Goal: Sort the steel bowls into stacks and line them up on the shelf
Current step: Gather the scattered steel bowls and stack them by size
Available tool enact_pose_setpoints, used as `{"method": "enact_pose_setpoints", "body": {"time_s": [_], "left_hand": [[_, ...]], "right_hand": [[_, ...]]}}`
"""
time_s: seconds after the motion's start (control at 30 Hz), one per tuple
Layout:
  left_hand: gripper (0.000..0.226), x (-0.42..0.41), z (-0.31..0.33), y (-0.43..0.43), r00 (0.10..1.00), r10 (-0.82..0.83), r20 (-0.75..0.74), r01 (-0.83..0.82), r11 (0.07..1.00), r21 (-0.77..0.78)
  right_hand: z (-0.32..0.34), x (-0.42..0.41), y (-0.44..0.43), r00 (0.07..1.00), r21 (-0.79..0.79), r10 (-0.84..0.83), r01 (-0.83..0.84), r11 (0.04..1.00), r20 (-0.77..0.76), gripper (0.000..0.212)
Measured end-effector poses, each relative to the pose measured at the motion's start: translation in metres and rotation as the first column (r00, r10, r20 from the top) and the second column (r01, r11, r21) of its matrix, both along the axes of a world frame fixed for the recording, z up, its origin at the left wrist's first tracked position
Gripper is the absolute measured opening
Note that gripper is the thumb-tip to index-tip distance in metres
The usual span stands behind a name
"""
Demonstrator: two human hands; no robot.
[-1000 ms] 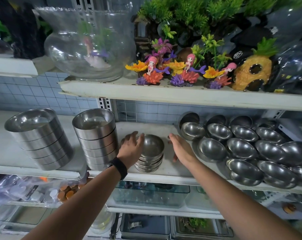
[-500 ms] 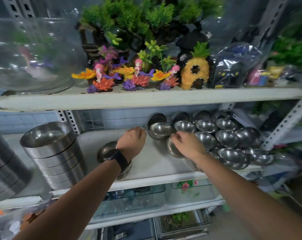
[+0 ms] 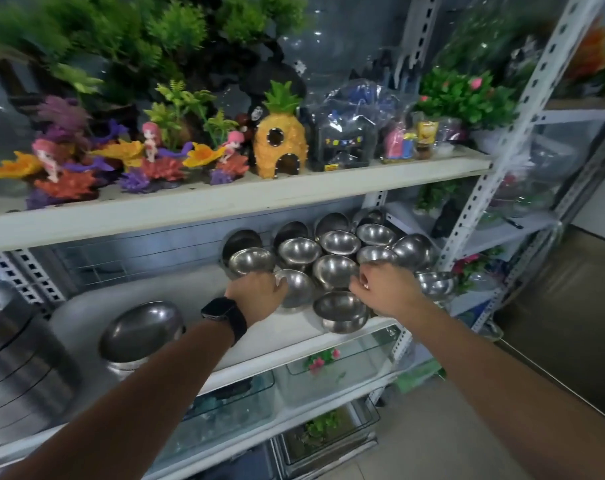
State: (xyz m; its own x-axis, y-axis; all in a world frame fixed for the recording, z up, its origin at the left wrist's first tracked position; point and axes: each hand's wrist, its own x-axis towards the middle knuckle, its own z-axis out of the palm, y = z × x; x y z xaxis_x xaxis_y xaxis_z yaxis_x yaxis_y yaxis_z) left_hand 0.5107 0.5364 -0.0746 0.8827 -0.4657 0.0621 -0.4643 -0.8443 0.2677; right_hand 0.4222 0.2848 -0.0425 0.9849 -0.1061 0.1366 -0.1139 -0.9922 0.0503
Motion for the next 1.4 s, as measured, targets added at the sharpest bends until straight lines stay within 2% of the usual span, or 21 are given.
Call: {"method": "enact_pose_setpoints", "body": {"time_s": [0.17,0.3,0.5,0.57,0.7,0.87,0.93,1.07,1.2,1.3,1.4], "left_hand": [[0.048,-0.005,-0.016,-0.038,0.998,-0.059,0.009,0.058,0.995,0.085],[0.053,-0.011,-0.031,-0.063,0.999,-0.03,-0.018,0.031,0.998,0.058],[0.058,-0.015,-0.051,-0.084,0.999,-0.024,-0.034,0.029,0.986,0.167],[0.056,-0.016,-0.054,-0.088,0.996,0.039,-0.074,-0.026,0.985,0.173],[0.063,-0.02,-0.062,-0.093,0.984,0.124,-0.129,-0.108,0.987,0.119],[0.041,-0.025,-0.065,-0.098,0.95,0.131,-0.284,-0.127,0.991,0.034],[0.035,-0.027,-0.063,-0.101,0.915,0.168,-0.367,-0.17,0.985,0.028],[0.028,-0.029,-0.06,-0.101,0.834,0.179,-0.522,-0.273,0.956,-0.108],[0.023,-0.036,-0.052,-0.095,0.734,0.183,-0.655,-0.374,0.913,-0.164],[0.016,-0.037,-0.051,-0.091,0.672,0.151,-0.725,-0.423,0.882,-0.208],[0.018,-0.038,-0.053,-0.086,0.649,0.148,-0.746,-0.458,0.859,-0.228]], "right_hand": [[-0.009,-0.017,-0.037,0.998,0.021,-0.064,0.064,0.998,-0.019,0.037],[-0.017,-0.03,-0.065,0.995,-0.001,-0.096,0.096,0.995,0.018,0.037],[-0.035,-0.041,-0.105,0.982,-0.052,-0.185,0.183,0.982,-0.04,0.059],[-0.04,-0.041,-0.113,0.977,-0.074,-0.209,0.205,0.976,-0.046,0.067],[-0.048,-0.037,-0.121,0.972,-0.015,-0.222,0.221,0.975,-0.076,0.069],[-0.045,-0.027,-0.114,0.973,0.094,-0.201,0.212,0.973,-0.115,0.068],[-0.047,-0.022,-0.11,0.969,0.136,-0.201,0.22,0.966,-0.141,0.069],[-0.047,-0.012,-0.106,0.95,0.206,-0.253,0.29,0.935,-0.185,0.061],[-0.053,-0.009,-0.112,0.905,0.334,-0.332,0.41,0.849,-0.265,0.048],[-0.064,-0.012,-0.112,0.869,0.555,-0.381,0.494,0.669,-0.314,0.042],[-0.07,-0.017,-0.107,0.845,0.665,-0.392,0.53,0.527,-0.363,0.036]]}}
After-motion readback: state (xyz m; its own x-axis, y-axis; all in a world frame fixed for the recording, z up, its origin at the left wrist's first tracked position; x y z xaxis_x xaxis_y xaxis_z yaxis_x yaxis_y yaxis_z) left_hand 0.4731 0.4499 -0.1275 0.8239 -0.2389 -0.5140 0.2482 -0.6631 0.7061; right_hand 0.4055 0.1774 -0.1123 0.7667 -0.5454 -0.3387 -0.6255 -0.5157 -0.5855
